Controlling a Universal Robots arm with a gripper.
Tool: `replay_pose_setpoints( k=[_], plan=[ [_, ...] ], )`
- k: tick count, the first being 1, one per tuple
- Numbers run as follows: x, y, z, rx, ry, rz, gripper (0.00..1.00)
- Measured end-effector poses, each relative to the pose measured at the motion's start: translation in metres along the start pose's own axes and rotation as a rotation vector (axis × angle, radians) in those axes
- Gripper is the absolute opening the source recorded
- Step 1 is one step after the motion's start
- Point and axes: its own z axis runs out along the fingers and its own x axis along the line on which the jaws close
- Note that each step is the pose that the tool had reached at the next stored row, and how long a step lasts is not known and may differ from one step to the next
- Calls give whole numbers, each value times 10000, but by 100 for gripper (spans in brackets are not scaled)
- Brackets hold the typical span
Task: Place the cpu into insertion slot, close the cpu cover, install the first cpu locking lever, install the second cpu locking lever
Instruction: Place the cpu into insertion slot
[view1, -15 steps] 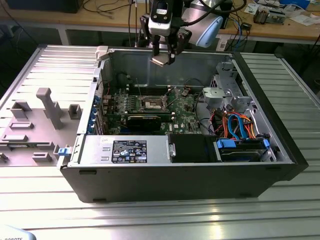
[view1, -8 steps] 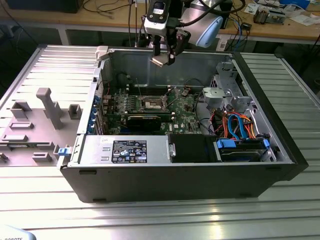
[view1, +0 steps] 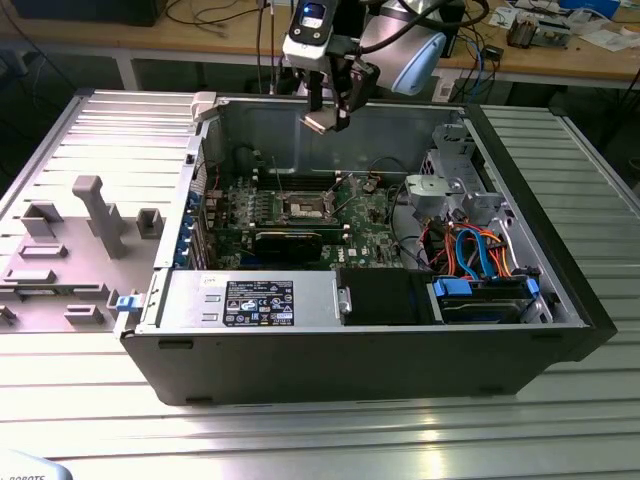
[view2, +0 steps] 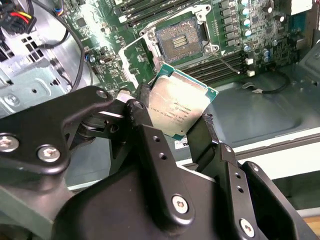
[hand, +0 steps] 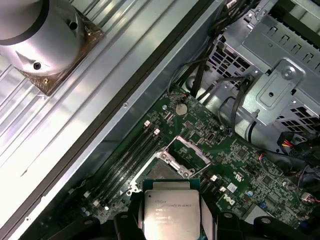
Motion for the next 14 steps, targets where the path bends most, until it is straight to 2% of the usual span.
replay_pose_setpoints(
  k=[2,5,6,7,14],
  plan=[
    [0,0,2,-7,-36,394,54],
    [0,0,6,-16,-71,791,54],
    [0,-1,12,-21,-101,1121,54],
    [0,-2,16,-24,-115,1279,54],
    [1,-5,32,-41,-197,2190,54]
  ],
)
